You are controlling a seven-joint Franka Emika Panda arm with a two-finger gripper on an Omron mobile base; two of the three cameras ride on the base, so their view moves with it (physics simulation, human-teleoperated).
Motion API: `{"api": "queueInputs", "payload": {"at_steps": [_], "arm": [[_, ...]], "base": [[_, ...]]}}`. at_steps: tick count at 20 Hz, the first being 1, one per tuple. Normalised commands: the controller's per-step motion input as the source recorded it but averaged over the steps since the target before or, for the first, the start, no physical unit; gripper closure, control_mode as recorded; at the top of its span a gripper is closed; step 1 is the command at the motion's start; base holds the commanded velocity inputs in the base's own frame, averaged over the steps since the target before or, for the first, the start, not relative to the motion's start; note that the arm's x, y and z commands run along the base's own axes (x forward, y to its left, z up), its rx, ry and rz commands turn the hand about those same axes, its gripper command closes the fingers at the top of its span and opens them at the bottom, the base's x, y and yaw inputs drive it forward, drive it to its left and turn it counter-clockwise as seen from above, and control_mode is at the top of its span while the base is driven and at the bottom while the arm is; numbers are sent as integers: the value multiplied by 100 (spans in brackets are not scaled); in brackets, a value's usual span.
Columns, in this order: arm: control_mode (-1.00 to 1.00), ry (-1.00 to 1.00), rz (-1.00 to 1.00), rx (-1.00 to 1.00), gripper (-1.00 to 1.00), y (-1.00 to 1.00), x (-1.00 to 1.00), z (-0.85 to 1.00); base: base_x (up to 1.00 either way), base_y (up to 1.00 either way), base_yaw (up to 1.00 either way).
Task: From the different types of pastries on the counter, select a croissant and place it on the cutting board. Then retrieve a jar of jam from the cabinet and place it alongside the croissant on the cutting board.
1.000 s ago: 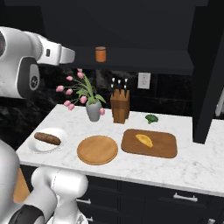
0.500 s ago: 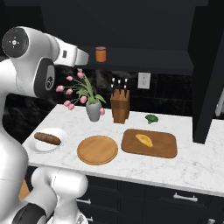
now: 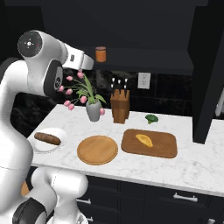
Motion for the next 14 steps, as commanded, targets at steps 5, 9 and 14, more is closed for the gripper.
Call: {"api": "queueInputs", "payload": {"at_steps": [5,9,14], "arm": [[-100,0,0,0,-100,-5,41,-13],[-100,2,0,0,-100,-10,44,-17],[-100,0,0,0,-100,-9,63,0]], "base": [[0,0,0],[0,0,0],[0,0,0]]}}
